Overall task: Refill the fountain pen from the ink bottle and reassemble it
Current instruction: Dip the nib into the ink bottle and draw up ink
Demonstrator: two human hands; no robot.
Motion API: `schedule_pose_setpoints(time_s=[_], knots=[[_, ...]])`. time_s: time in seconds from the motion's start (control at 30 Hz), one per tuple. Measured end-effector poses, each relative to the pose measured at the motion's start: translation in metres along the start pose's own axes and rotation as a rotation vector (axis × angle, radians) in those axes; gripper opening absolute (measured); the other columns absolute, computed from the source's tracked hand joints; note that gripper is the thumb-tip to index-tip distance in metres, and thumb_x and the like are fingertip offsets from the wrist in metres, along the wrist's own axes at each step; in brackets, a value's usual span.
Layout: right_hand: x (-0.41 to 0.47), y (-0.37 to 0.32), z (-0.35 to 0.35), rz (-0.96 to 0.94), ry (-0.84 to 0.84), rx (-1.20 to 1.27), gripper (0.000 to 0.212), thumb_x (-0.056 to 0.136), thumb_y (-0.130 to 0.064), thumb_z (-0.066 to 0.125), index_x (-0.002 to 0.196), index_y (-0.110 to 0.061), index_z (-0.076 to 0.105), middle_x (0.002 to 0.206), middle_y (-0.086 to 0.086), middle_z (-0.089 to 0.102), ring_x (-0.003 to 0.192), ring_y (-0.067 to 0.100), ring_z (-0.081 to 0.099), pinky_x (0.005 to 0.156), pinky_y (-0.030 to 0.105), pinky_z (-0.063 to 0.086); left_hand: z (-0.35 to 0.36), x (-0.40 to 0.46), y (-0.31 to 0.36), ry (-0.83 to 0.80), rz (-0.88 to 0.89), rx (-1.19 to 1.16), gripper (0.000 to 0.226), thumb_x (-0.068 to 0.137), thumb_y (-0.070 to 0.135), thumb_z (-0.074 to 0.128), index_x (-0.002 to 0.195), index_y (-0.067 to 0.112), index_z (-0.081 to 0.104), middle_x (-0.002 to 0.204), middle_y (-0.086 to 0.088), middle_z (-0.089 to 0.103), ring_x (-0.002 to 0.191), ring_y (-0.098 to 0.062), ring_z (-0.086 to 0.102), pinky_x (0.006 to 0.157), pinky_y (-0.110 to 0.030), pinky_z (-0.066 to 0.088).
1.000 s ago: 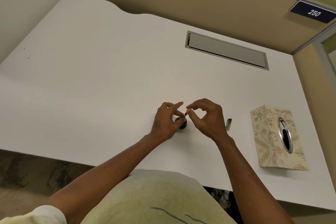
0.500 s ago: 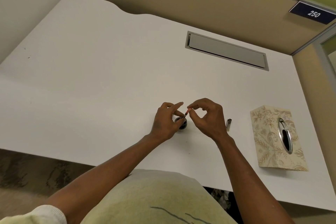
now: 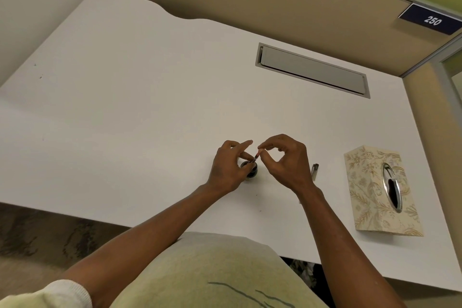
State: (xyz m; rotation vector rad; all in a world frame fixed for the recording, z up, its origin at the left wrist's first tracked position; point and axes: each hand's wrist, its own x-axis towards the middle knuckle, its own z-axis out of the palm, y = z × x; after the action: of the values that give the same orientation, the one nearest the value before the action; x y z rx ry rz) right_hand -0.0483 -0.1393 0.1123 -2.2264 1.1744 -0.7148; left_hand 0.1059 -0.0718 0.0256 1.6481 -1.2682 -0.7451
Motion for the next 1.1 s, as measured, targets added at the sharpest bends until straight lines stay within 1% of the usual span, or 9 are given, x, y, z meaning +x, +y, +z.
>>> schedule_pose_setpoints(time_s=[0.13, 0.2, 0.3, 0.43, 0.63, 0.77, 0.87, 0.97, 1.1], knots=[[0.0009, 0.0001, 0.0014, 0.029, 0.013, -0.026, 0.013, 0.081, -0.025, 0.082, 0.078, -0.021, 0.071, 0.082, -0.011, 0.072, 0.080, 0.005, 0.067, 0.072, 0.009, 0.041, -0.0001, -0.0001, 0.0000, -0.001, -0.004, 0.001, 0.059, 0.083, 0.026, 0.076, 0.139, 0.023, 0.059, 0.092, 0.013, 0.078, 0.120, -0.013, 0.049, 0.090, -0.044, 0.053], [0.0004, -0.0005, 0.0016, 0.038, 0.010, -0.018, 0.011, 0.081, -0.027, 0.083, 0.083, -0.022, 0.073, 0.086, -0.012, 0.073, 0.081, 0.004, 0.067, 0.073, 0.008, 0.041, -0.0001, 0.0004, 0.0003, -0.003, -0.007, 0.005, 0.059, 0.083, 0.026, 0.077, 0.139, 0.024, 0.059, 0.092, 0.013, 0.078, 0.120, -0.011, 0.049, 0.091, -0.044, 0.053], [-0.0010, -0.0010, 0.0015, 0.021, 0.003, -0.003, 0.012, 0.081, -0.020, 0.081, 0.092, -0.022, 0.076, 0.090, -0.011, 0.074, 0.082, 0.004, 0.068, 0.074, 0.006, 0.040, -0.0003, 0.0012, 0.0008, -0.004, -0.009, 0.003, 0.059, 0.083, 0.025, 0.077, 0.139, 0.023, 0.059, 0.092, 0.013, 0.078, 0.117, -0.009, 0.048, 0.089, -0.043, 0.053], [-0.0003, -0.0007, 0.0008, 0.004, 0.010, -0.003, 0.010, 0.080, -0.011, 0.078, 0.086, -0.019, 0.077, 0.087, -0.009, 0.073, 0.081, 0.006, 0.069, 0.073, 0.005, 0.038, -0.0002, 0.0010, 0.0016, -0.007, -0.012, 0.004, 0.060, 0.083, 0.025, 0.076, 0.139, 0.023, 0.058, 0.093, 0.013, 0.078, 0.119, -0.011, 0.048, 0.089, -0.044, 0.053], [0.0006, 0.0013, 0.0030, 0.040, 0.019, -0.020, 0.011, 0.082, -0.025, 0.082, 0.081, -0.021, 0.071, 0.084, -0.013, 0.071, 0.079, 0.003, 0.067, 0.072, 0.006, 0.040, -0.0006, 0.0006, 0.0019, -0.006, -0.005, 0.007, 0.059, 0.083, 0.026, 0.075, 0.139, 0.022, 0.059, 0.092, 0.014, 0.077, 0.117, -0.013, 0.049, 0.089, -0.044, 0.053], [-0.0013, 0.0017, 0.0023, 0.032, 0.007, 0.000, 0.011, 0.082, -0.022, 0.079, 0.093, -0.022, 0.076, 0.091, -0.012, 0.074, 0.082, 0.003, 0.069, 0.074, 0.005, 0.040, -0.0004, 0.0013, 0.0023, -0.008, -0.010, 0.006, 0.060, 0.082, 0.025, 0.076, 0.139, 0.023, 0.059, 0.092, 0.014, 0.077, 0.117, -0.010, 0.049, 0.089, -0.044, 0.053], [-0.0010, 0.0020, 0.0020, 0.016, 0.014, -0.001, 0.007, 0.083, -0.016, 0.077, 0.087, -0.020, 0.077, 0.088, -0.010, 0.074, 0.081, 0.005, 0.069, 0.073, 0.008, 0.040, -0.0003, 0.0018, 0.0024, -0.009, -0.003, 0.011, 0.059, 0.083, 0.025, 0.075, 0.139, 0.022, 0.059, 0.092, 0.016, 0.077, 0.117, -0.013, 0.049, 0.088, -0.044, 0.053], [0.0006, 0.0029, 0.0026, 0.035, 0.023, -0.019, 0.007, 0.083, -0.021, 0.080, 0.081, -0.021, 0.073, 0.084, -0.011, 0.072, 0.079, 0.004, 0.068, 0.072, 0.009, 0.041, -0.0006, 0.0011, 0.0028, -0.007, -0.003, 0.013, 0.059, 0.083, 0.026, 0.075, 0.139, 0.022, 0.059, 0.093, 0.015, 0.077, 0.117, -0.014, 0.049, 0.088, -0.043, 0.053], [-0.0002, 0.0032, 0.0036, 0.049, 0.020, -0.010, 0.008, 0.083, -0.025, 0.081, 0.087, -0.022, 0.074, 0.088, -0.013, 0.073, 0.081, 0.003, 0.068, 0.073, 0.008, 0.042, -0.0007, 0.0009, 0.0026, -0.009, -0.003, 0.011, 0.059, 0.083, 0.027, 0.075, 0.139, 0.023, 0.059, 0.092, 0.016, 0.077, 0.116, -0.012, 0.049, 0.089, -0.042, 0.052]])
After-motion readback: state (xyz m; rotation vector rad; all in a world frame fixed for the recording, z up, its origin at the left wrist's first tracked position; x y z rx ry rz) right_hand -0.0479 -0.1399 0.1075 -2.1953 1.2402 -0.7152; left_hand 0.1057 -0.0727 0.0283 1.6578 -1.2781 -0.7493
